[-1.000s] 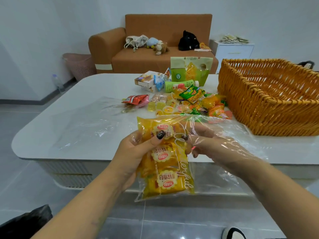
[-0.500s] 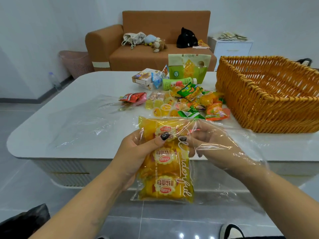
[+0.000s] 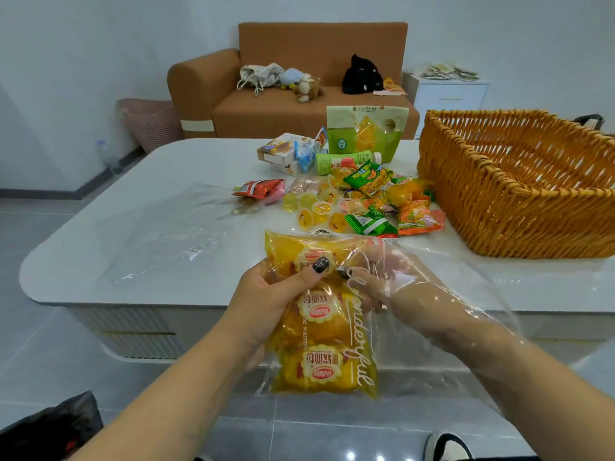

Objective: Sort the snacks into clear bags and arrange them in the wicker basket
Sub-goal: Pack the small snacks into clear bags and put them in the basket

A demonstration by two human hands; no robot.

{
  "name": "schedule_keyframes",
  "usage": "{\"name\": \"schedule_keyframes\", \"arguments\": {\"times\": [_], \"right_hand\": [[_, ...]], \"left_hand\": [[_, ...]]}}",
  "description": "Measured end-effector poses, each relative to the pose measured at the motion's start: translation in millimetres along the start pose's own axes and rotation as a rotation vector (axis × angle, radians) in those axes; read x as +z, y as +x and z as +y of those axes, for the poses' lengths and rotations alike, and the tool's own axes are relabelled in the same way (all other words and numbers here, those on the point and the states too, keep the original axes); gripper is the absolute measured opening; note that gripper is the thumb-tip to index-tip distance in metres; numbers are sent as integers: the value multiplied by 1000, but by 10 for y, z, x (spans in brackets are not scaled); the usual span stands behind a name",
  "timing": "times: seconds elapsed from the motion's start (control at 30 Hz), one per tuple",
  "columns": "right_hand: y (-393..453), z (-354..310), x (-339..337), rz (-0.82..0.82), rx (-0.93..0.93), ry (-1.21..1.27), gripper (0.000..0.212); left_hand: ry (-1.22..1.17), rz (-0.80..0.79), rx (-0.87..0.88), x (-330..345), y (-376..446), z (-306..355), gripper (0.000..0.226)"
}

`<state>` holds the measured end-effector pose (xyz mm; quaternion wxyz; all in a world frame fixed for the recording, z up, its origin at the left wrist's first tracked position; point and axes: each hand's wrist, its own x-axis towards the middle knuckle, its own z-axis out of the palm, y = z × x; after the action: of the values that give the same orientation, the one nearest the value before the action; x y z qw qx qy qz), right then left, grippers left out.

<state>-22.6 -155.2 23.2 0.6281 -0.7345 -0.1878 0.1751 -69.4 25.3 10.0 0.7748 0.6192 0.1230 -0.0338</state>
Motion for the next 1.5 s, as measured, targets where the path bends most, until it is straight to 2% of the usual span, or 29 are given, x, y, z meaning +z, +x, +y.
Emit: {"name": "schedule_keyframes", "arguments": {"times": [0.1,0.23,0.3,0.37,0.4,0.5,0.67,0.8,0.93,1.07,1.13,1.2,1.27,1.37,1.43,1.5], "right_hand": [[79,38,-87,74,68,-46,20],[57,123,-49,-25,134,47,34],[48,144,-8,-39,152,80,30],[57,154,2,-8,150,113,11],[57,118,12,25,156,126,9],[141,125,12,87,159,137,18],[306,151,-19,177,190,179,11],[408,168,-7,160,146,86,11],[444,257,-9,115,115,-104,24],[503,153,-151,4,210,34,18],[554,73,-298,-1,173,165,15],[635,11,-495,136,144,215,17],[763,32,-736,360,146,220,19],[1029,202,-1025,640,217,176,19],[1236,316,-1141,740,277,171,22],[1440,365,-1191,773,332,221,24]], "left_hand": [[-72,66,-4,-14,26,-23,49],[-53,81,-26,-6,12,-92,52],[-29,81,-37,-17,19,-111,51],[-16,88,-39,-32,44,-120,51],[-17,92,-43,-36,58,-123,53],[-29,84,-72,-7,98,-120,64],[-31,-4,-150,48,210,-40,73],[-48,-1,-179,14,298,-38,59],[-30,-1,-199,-6,323,-67,55],[-87,28,-165,-29,406,-15,50],[-129,67,-125,-54,472,36,50],[-191,138,-89,-94,555,58,50],[-275,211,-83,-143,640,49,45],[-398,288,-79,-227,758,36,41],[-442,305,-55,-264,811,66,42],[-455,314,-28,-283,853,101,41]]}}
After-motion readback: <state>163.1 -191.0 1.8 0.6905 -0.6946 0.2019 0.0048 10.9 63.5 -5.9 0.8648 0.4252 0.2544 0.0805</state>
